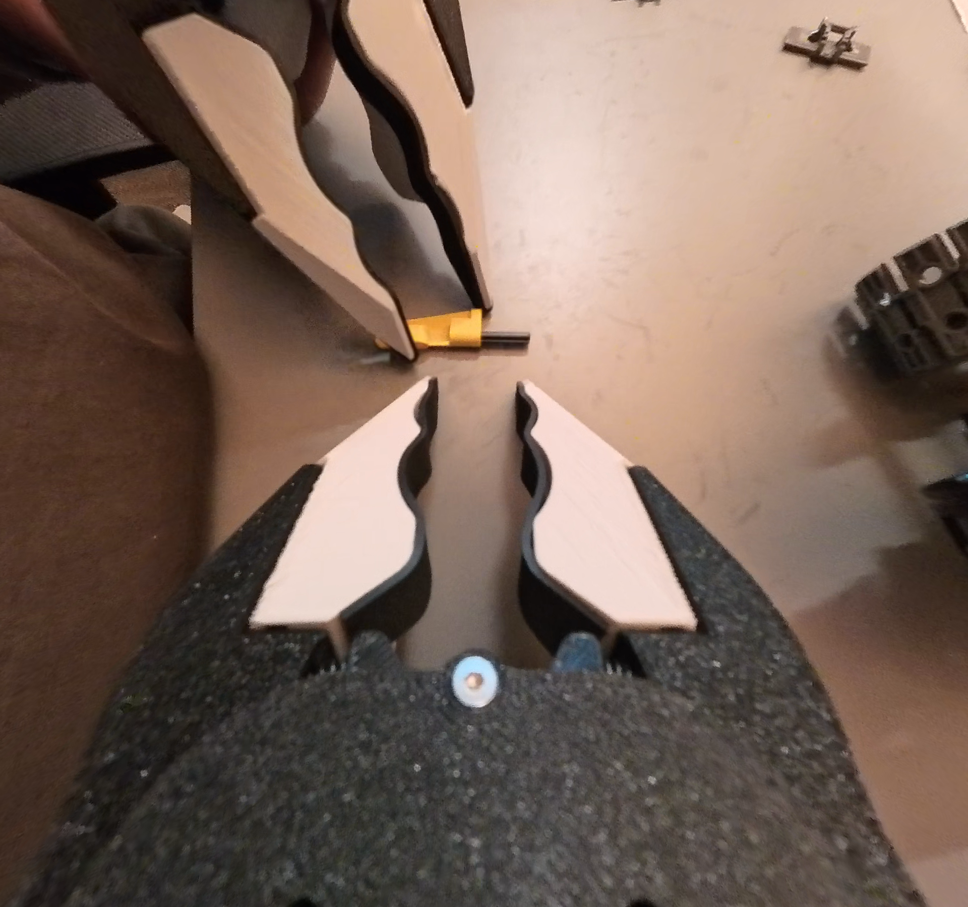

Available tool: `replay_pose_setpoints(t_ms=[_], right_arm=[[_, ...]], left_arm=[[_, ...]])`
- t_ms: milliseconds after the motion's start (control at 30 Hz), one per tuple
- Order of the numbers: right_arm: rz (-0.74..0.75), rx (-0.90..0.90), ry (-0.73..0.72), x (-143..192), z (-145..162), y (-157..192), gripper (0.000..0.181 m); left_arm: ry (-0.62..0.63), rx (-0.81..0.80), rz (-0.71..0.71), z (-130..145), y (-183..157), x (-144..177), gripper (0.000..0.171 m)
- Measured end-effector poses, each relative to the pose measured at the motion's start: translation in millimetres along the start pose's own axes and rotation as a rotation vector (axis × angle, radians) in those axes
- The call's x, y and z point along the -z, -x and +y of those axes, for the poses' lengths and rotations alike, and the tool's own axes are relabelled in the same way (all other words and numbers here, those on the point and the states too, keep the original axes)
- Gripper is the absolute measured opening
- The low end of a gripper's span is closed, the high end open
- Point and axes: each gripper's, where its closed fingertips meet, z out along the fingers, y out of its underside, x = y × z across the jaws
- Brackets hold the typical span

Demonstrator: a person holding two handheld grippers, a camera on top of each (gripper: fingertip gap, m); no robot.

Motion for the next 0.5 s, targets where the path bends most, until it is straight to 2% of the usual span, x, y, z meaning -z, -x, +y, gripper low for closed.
replay_pose_setpoints(t_ms=[67, 100, 233, 367, 500], right_arm=[[0.007, -0.006, -0.008, 0, -2, -2, 0.029], [0.008, -0.015, -0.016, 1, -3, -3, 0.029], [0.006, -0.092, -0.076, 8, -9, -10, 0.032], [-0.028, -0.186, -0.133, 14, -13, -14, 0.033], [-0.08, -0.227, -0.22, 22, -26, -12, 0.026]], left_arm=[[0.02, -0.043, -0.017, 1, 0, -1, 0.026], [0.028, -0.055, -0.013, 0, -2, -1, 0.016], [0.014, -0.082, -0.015, -2, -1, -1, 0.015], [-0.076, -0.126, -0.04, -16, -1, 8, 0.015], [-0.208, -0.225, -0.112, -38, -1, 25, 0.015]])
